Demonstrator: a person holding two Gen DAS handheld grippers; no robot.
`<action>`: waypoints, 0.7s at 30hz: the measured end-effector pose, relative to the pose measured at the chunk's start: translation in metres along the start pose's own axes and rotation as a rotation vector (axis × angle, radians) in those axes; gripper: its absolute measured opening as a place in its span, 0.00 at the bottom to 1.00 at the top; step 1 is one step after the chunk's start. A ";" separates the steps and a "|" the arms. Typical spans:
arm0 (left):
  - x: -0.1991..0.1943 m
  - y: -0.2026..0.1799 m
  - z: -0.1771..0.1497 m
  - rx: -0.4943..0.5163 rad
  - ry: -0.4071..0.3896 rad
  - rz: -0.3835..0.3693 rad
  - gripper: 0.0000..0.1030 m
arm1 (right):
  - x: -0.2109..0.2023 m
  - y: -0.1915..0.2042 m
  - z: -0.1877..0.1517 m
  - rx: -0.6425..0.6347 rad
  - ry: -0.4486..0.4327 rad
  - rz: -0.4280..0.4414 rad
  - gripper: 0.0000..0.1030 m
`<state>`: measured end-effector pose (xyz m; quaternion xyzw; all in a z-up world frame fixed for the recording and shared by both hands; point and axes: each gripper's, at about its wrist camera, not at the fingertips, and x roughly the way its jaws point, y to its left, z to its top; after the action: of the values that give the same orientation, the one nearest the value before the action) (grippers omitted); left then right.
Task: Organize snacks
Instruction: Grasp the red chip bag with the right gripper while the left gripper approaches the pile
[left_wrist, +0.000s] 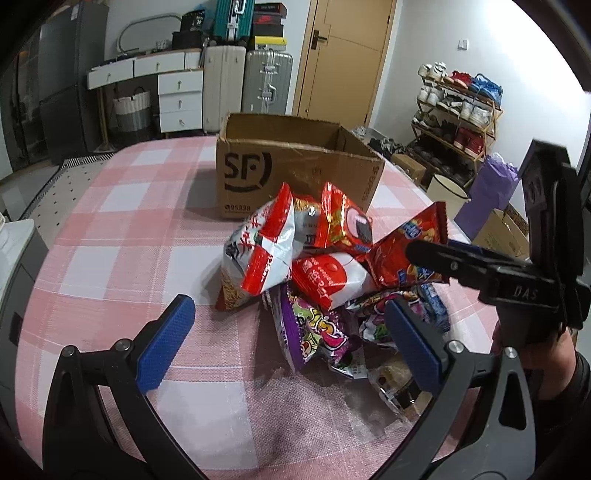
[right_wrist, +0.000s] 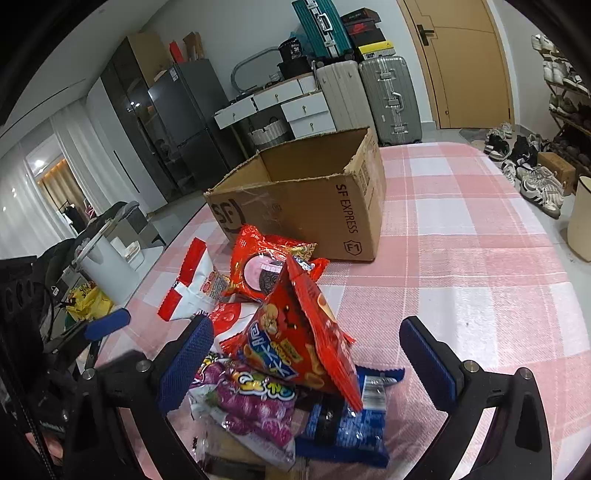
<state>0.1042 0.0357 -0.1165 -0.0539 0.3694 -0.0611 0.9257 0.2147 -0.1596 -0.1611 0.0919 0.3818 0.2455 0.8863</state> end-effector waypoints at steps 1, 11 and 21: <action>0.005 0.000 0.000 -0.002 0.006 -0.004 0.99 | 0.002 0.001 0.001 -0.001 0.000 0.006 1.00; 0.030 0.000 0.001 -0.011 0.029 -0.030 0.99 | 0.023 -0.001 0.002 0.007 0.038 0.030 0.76; 0.027 0.001 -0.003 -0.036 0.040 -0.016 0.99 | 0.023 -0.009 -0.008 0.026 0.038 0.085 0.43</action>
<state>0.1220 0.0327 -0.1368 -0.0721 0.3883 -0.0631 0.9165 0.2256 -0.1561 -0.1838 0.1150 0.3977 0.2798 0.8662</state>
